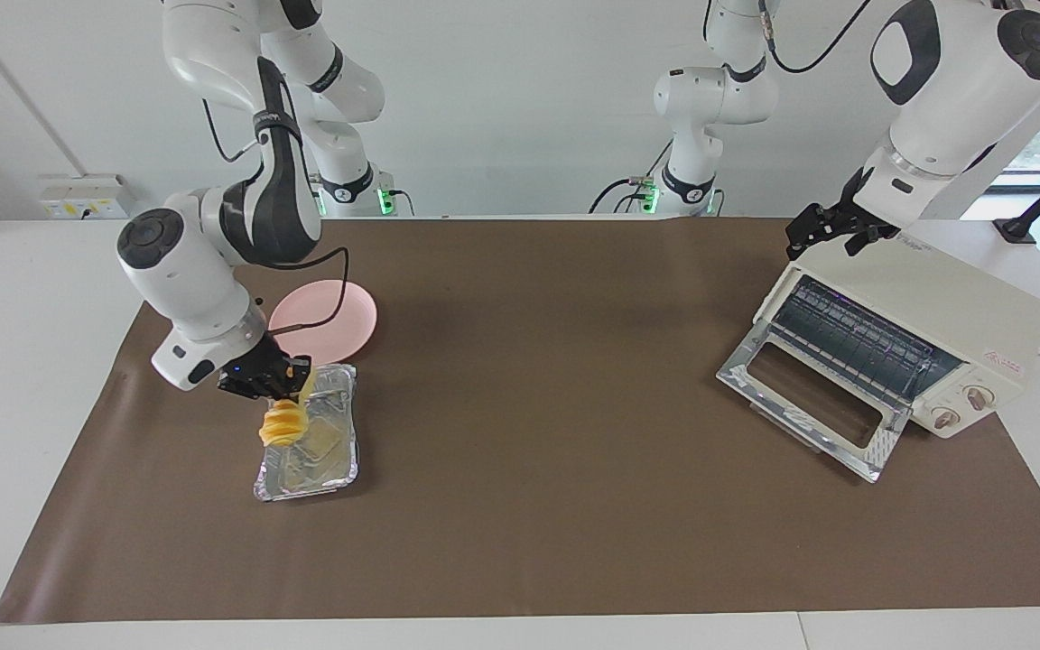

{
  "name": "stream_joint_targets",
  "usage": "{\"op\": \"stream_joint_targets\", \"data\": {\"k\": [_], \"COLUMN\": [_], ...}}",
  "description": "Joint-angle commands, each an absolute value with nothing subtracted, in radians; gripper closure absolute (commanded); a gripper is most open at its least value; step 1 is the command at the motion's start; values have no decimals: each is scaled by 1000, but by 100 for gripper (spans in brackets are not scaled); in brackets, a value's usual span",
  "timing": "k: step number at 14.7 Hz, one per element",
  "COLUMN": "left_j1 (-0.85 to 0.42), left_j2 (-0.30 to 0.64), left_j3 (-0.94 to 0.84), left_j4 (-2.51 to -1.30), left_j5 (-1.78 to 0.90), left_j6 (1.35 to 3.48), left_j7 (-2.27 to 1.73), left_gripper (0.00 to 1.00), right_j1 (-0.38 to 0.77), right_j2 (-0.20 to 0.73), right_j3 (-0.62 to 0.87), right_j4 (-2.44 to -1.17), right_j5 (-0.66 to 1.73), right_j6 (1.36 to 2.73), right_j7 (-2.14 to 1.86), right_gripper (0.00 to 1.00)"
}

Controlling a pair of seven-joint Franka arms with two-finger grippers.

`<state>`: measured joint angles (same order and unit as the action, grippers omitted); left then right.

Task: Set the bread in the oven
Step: 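Lift the bread with the right gripper and carry it to the foil tray, then release the bread into the foil tray and grip the tray rim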

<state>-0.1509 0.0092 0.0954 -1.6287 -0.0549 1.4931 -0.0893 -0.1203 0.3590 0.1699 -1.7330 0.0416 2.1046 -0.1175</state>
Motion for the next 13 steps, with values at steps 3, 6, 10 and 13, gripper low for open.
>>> {"op": "stream_joint_targets", "data": {"k": [3,6,10,13], "left_j1": [-152,-152,-152,-152], "left_j2": [-20,-20,-20,-20], "left_j3": [97,97,97,97], "left_j4": [-1658,-1658,-1658,-1658], "left_j5": [-66,-66,-66,-66], "left_j6": [1508,1508,1508,1508], "left_j7": [-100,-100,-101,-101], "left_gripper": [0,0,0,0], "right_j1": [-123,-127,-137,-137], "right_j2": [408,407,400,402], "right_j3": [175,175,175,175], "right_j4": [-1742,-1798,-1819,-1809], "right_j5": [31,31,32,31], "right_j6": [2167,2224,2235,2232], "right_j7": [-167,-175,-167,-172], "right_gripper": [100,100,75,0]}}
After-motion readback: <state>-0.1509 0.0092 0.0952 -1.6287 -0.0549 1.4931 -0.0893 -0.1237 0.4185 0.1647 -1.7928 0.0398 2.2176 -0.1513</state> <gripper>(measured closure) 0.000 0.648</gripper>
